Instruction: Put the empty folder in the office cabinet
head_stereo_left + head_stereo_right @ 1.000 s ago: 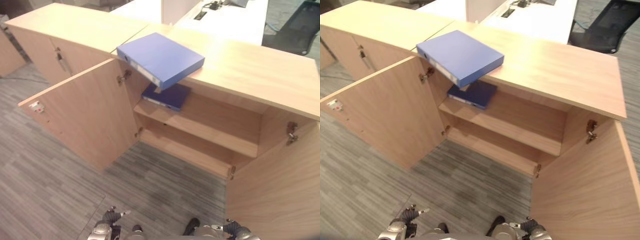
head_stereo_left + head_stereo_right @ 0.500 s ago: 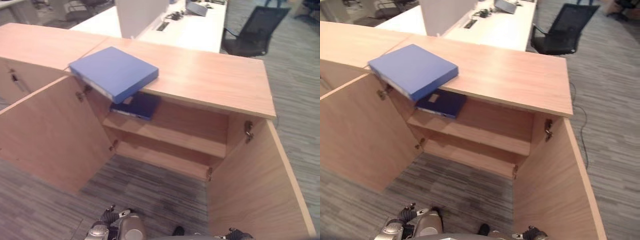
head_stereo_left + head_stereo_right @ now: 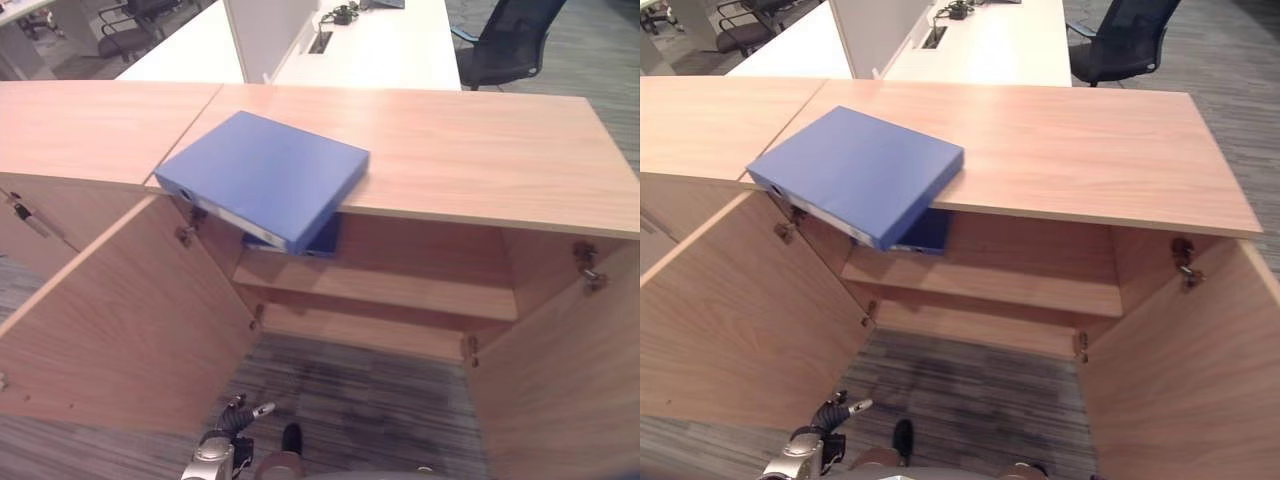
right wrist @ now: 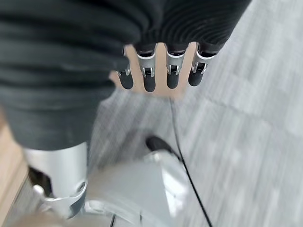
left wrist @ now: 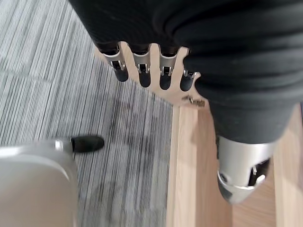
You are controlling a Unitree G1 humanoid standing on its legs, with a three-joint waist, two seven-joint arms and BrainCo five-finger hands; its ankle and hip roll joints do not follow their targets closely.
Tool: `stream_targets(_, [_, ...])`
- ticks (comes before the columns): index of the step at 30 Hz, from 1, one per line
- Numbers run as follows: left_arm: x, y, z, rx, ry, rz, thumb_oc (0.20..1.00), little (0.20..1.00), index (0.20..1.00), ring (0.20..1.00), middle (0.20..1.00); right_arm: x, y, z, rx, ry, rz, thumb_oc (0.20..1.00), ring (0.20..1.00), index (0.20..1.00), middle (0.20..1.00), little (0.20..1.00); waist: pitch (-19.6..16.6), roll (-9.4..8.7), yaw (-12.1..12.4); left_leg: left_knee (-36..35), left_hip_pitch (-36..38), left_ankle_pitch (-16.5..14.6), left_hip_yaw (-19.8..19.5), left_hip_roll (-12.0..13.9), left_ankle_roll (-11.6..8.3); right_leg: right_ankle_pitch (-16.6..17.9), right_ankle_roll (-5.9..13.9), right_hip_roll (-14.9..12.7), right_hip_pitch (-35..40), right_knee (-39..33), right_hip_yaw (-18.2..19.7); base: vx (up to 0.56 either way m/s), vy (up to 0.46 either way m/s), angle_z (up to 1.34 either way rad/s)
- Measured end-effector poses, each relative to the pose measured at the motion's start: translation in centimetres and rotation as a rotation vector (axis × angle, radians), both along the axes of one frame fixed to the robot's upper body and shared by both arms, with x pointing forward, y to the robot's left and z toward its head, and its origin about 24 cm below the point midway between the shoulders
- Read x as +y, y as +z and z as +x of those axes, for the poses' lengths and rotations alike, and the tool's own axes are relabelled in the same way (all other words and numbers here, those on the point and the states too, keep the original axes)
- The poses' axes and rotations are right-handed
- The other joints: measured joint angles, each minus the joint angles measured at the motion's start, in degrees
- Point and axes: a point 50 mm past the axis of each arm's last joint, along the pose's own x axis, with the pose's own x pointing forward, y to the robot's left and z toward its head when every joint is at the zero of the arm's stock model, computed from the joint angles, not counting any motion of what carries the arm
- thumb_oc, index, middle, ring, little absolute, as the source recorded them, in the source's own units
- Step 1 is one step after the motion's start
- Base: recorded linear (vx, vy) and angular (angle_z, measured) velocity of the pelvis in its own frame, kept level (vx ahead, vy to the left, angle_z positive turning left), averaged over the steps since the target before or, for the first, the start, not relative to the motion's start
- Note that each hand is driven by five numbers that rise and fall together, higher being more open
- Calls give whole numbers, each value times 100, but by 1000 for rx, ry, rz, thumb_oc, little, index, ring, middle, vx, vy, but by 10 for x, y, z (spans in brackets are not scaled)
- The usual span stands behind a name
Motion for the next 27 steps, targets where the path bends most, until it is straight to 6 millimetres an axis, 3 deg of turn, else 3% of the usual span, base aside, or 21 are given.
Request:
stream_targets(1, [2, 2, 3, -10, -4, 7, 1000, 1000, 1000, 1000, 1000, -2, 1, 4, -9, -7, -10, 1000, 1000, 1000, 1000, 1000, 33, 4, 17, 39, -15, -41, 112, -70, 102, 243, -50, -70, -111, 0, 3, 2, 387, -35])
stream_targets(2, [5, 3, 3, -13, -4, 14, 1000, 1000, 1000, 1000, 1000, -6, 3, 9, -20, -7, -19, 1000, 1000, 1000, 1000, 1000, 87, 58, 79, 67, 2, -92, 188, -80, 172, 271, -36, -95, -131, 33, -43, 22, 242, -40])
stream_targets(4, [15, 9, 8, -33, -11, 42, 1000, 1000, 1000, 1000, 1000, 0, 3, 18, -44, 1, -2, 1000, 1000, 1000, 1000, 1000, 122, 108, 177, 135, 33, -191, 308, -130, 374, 526, -44, -42, -157, 188, -452, 12, 271, -31])
stream_targets(6, [17, 13, 12, -62, -17, 48, 1000, 1000, 1000, 1000, 1000, 3, 3, 23, -61, 17, 4, 1000, 1000, 1000, 1000, 1000, 178, 208, 195, 40, 62, -227, 246, -105, 418, 115, -50, 144, -165, 581, -439, 18, 260, -4])
stream_targets(8, [15, 16, 15, -85, -21, 38, 1000, 1000, 1000, 1000, 1000, 9, 4, 38, -96, 54, 17, 1000, 1000, 1000, 1000, 1000, 198, 204, 290, -139, 212, -157, 324, -76, 450, -634, -63, 715, -379, 971, -295, -14, 113, -26])
stream_targets(10, [11, 17, 16, -90, -29, 27, 1000, 1000, 1000, 1000, 1000, 16, 5, 48, -127, 84, 32, 1000, 1000, 1000, 1000, 1000, 212, 190, 273, -237, 220, -34, 285, -46, 443, -1051, -196, 1263, -511, 993, -103, -50, 44, -1])
stream_targets(11, [9, 18, 19, -105, -29, 18, 1000, 1000, 1000, 1000, 1000, 19, 5, 52, -136, 94, 36, 1000, 1000, 1000, 1000, 1000, 250, 167, 274, -258, 216, 7, 259, -45, 499, -1242, -445, 1495, -623, 1004, 72, 15, 9, 30])
stream_targets(12, [6, 20, 22, -116, -43, 11, 1000, 1000, 1000, 1000, 1000, 20, 5, 53, -137, 101, 39, 1000, 1000, 1000, 1000, 1000, 307, 147, 228, -252, 217, 32, 202, -46, 465, -1235, -473, 1727, -652, 827, 296, 34, -2, 35])
stream_targets(14, [2, 19, 19, -115, -51, -5, 1000, 1000, 1000, 1000, 1000, 23, 4, 50, -129, 96, 44, 1000, 1000, 1000, 1000, 1000, 336, 130, 191, -251, 297, 90, 122, 24, 366, -1113, -677, 1951, -385, 415, 292, 82, -68, 18])
stream_targets(20, [-5, 20, 12, -122, -82, -52, 1000, 1000, 1000, 1000, 1000, 23, 0, 37, -96, 81, 46, 1000, 1000, 1000, 1000, 1000, 281, 196, 164, -247, 466, 43, 44, 247, 197, -1050, -682, 2296, 69, -123, 257, 73, -96, 3])
stream_targets(24, [-12, 20, 12, -130, -90, -79, 1000, 1000, 1000, 1000, 1000, 21, 0, 33, -87, 78, 46, 1000, 1000, 1000, 1000, 1000, 145, 292, 157, -238, 459, 57, -2, 307, 160, -1048, -682, 2382, 148, -214, 235, 29, -78, 6])
stream_targets(27, [-25, 33, 26, -206, -138, -113, 1000, 1000, 1000, 1000, 1000, 20, 0, 33, -87, 73, 42, 1000, 1000, 1000, 1000, 1000, 106, 315, 158, -62, 314, 138, -186, 300, 40, -1075, -717, 2387, 209, -221, 37, -22, -54, 39])
